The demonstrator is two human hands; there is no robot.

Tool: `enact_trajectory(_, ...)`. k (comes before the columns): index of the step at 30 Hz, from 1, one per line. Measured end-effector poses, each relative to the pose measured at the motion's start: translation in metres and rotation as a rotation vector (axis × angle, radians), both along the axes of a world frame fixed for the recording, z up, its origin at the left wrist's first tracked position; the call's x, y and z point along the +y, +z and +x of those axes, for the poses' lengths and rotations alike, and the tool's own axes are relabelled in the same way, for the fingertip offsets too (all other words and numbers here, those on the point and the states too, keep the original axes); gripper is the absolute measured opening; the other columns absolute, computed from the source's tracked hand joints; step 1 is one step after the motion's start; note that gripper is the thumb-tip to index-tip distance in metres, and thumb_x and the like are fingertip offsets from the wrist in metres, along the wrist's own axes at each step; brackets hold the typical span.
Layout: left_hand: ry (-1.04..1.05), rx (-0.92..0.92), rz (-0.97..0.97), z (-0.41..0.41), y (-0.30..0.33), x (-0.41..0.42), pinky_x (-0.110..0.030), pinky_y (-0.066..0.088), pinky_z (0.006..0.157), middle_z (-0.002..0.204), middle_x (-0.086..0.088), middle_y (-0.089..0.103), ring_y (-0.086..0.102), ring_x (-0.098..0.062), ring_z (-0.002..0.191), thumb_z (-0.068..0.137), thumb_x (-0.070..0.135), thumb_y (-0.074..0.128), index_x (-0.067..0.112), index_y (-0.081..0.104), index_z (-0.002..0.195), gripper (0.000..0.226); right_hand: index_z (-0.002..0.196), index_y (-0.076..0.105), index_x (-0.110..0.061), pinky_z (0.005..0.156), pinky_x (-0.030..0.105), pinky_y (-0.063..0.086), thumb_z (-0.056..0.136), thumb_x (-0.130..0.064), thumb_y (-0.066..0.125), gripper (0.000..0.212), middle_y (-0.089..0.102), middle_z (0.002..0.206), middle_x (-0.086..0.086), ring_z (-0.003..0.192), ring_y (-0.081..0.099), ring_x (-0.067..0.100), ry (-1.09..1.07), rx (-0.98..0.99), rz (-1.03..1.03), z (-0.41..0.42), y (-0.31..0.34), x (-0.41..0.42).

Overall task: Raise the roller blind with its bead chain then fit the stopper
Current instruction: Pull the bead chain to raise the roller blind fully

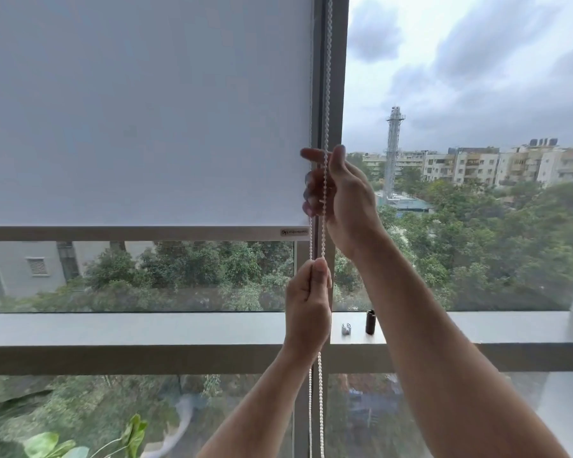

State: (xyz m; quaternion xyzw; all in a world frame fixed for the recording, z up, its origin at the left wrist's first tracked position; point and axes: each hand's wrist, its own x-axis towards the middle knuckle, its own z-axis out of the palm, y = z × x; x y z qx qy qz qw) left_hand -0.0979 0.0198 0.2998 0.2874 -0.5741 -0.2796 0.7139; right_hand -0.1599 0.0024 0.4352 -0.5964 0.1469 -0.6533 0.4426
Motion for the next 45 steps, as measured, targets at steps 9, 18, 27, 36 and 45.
enact_trajectory(9,-0.038,-0.077,-0.025,0.032,0.0,-0.013,-0.017,0.026,0.045,0.049,0.012,0.036,0.029,-0.004,0.046,0.098,0.041,0.04,0.025,0.051,0.064,0.039,0.07,0.063,-0.024,0.04,0.029,0.023,0.105,-0.033,0.039,0.044,0.036,0.045,0.0,0.039,0.031,0.017,-0.439,-0.06,-0.309,0.033,0.0,0.01)
enact_trajectory(18,-0.005,-0.143,-0.012,0.05,0.056,-0.03,-0.021,0.049,0.059,0.07,-0.004,0.065,0.061,-0.012,0.066,0.093,0.06,0.027,0.014,0.066,0.093,0.06,0.073,0.059,-0.027,0.046,0.012,0.039,0.104,-0.019,0.041,0.037,0.06,0.057,-0.019,0.046,0.053,-0.002,-0.484,0.054,-0.291,0.035,-0.082,0.008)
enact_trajectory(27,-0.341,0.027,-0.067,0.015,0.154,-0.011,-0.019,0.03,0.04,0.051,0.007,0.041,0.034,-0.007,0.041,0.107,0.032,0.034,0.01,0.06,0.092,0.037,0.066,0.056,-0.026,0.041,0.027,0.02,0.101,-0.042,0.039,0.042,0.033,0.047,-0.011,0.042,0.025,0.01,-0.409,0.099,-0.202,0.011,-0.099,-0.012)
enact_trajectory(36,-0.102,0.083,-0.144,0.013,0.113,-0.018,-0.019,0.024,0.036,0.046,0.009,0.038,0.028,-0.006,0.036,0.105,0.026,0.04,0.021,0.053,0.067,0.041,0.104,0.068,-0.023,0.081,0.039,0.051,0.094,-0.061,0.028,0.056,0.069,0.083,0.004,0.083,0.065,0.019,-0.318,0.247,-0.032,-0.031,-0.084,-0.036)
enact_trajectory(45,-0.067,0.029,-0.068,0.003,0.056,-0.016,-0.019,0.019,0.038,0.046,0.007,0.033,0.024,-0.006,0.038,0.103,0.028,0.042,0.024,0.05,0.062,0.042,0.103,0.064,-0.012,0.047,0.026,0.047,0.108,-0.038,0.031,0.043,0.061,0.068,0.002,0.053,0.055,0.012,-0.044,0.059,-0.081,0.005,0.062,-0.013)
